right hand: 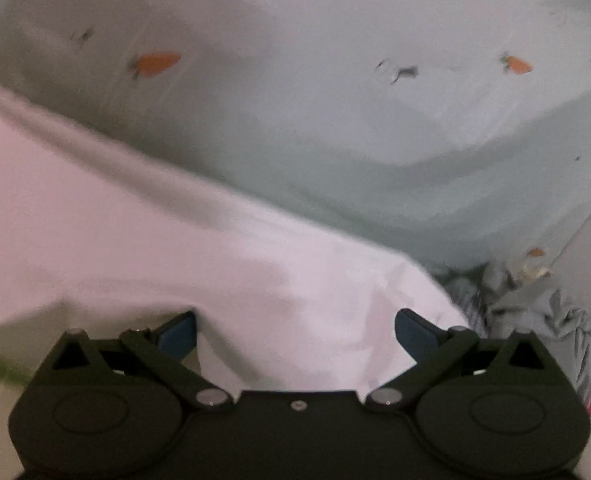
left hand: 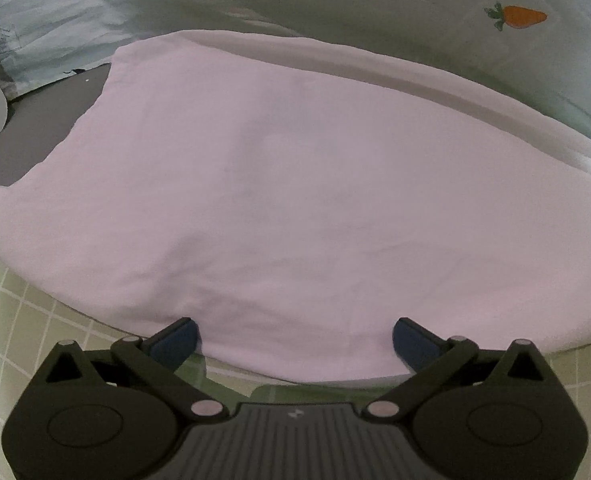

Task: Fold clothes
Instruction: 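Lay the folded shirt on the mat and open both tools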

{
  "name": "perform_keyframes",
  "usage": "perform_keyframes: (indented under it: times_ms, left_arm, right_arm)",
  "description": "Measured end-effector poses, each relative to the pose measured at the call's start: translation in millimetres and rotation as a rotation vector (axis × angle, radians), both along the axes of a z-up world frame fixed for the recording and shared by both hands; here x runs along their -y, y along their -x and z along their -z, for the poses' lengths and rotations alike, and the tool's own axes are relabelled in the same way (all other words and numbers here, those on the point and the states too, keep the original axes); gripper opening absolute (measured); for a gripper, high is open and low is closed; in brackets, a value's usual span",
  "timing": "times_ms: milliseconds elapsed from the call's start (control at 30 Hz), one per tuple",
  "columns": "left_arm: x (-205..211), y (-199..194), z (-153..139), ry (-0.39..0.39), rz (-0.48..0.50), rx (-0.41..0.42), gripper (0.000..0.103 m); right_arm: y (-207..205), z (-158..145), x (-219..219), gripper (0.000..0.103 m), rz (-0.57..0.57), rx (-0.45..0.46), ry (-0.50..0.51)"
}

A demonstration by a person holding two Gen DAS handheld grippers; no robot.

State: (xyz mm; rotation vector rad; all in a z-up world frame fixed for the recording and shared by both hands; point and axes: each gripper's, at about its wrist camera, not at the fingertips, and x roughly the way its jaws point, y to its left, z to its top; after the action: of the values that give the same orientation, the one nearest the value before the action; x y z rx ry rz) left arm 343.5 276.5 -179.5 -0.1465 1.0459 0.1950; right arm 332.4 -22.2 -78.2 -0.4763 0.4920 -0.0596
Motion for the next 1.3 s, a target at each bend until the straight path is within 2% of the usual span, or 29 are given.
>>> perform_keyframes:
  times_ms: [67,133,300,433,500,633,733,867,967,1033,1133,1200,1267,1300]
  left_arm:
    - [1,-1,1,-0.009,-0.013,0.006,0.103]
    - [2,-2,1,-0.013,-0.026,0.006,0.103]
    - [6,-2,0,-0.019,-0.045,0.001,0.103]
    - [7,-1,-1,-0.021,-0.044,-0.001,0.103]
    - [7,0,-2,-0.020,-0.043,-0.002,0.103]
    - [4,0,-2,-0.015,-0.037,-0.007,0.103]
    - [3,0,-2,-0.011,-0.032,-0.014,0.103]
    - [5,0,-2,-0.015,-0.051,-0.012,0.103]
    - [6,1,-2,-0.014,-0.055,-0.011,0.103]
    - [3,3,-3,0.000,-0.040,-0.012,0.103]
    - [-16,14,-8,0.086,-0.067,-0.004,0.103]
    - [-37,30,-11,0.178,-0.161,0.018,0.103]
    - [-59,50,-14,0.216,-0.263,0.051,0.102]
    - [-68,59,-15,0.210,-0.306,0.066,0.101]
  right_arm:
    - [-9,-6,5,0.103,0.008,-0.006,-0.049]
    - [-13,0,7,0.103,0.007,-0.033,-0.047]
    - [-1,27,0,0.103,-0.045,-0.118,0.026]
    - [2,40,-13,0.103,-0.083,-0.123,0.090]
    - [-5,42,-18,0.103,-0.052,-0.104,0.131]
    - [-20,35,-11,0.103,0.108,-0.027,0.240]
    - [-6,27,8,0.103,0.119,-0.025,0.218]
    - [16,51,20,0.103,0.104,-0.110,0.216]
    - [17,61,17,0.103,0.139,-0.111,0.200]
    - [13,64,15,0.103,0.178,-0.114,0.172]
    - [10,66,9,0.103,0.231,-0.091,0.160]
    - [12,69,2,0.103,0.240,-0.077,0.202]
    - [18,73,-3,0.103,0.237,-0.061,0.254]
    - [19,74,-4,0.103,0.243,-0.059,0.258]
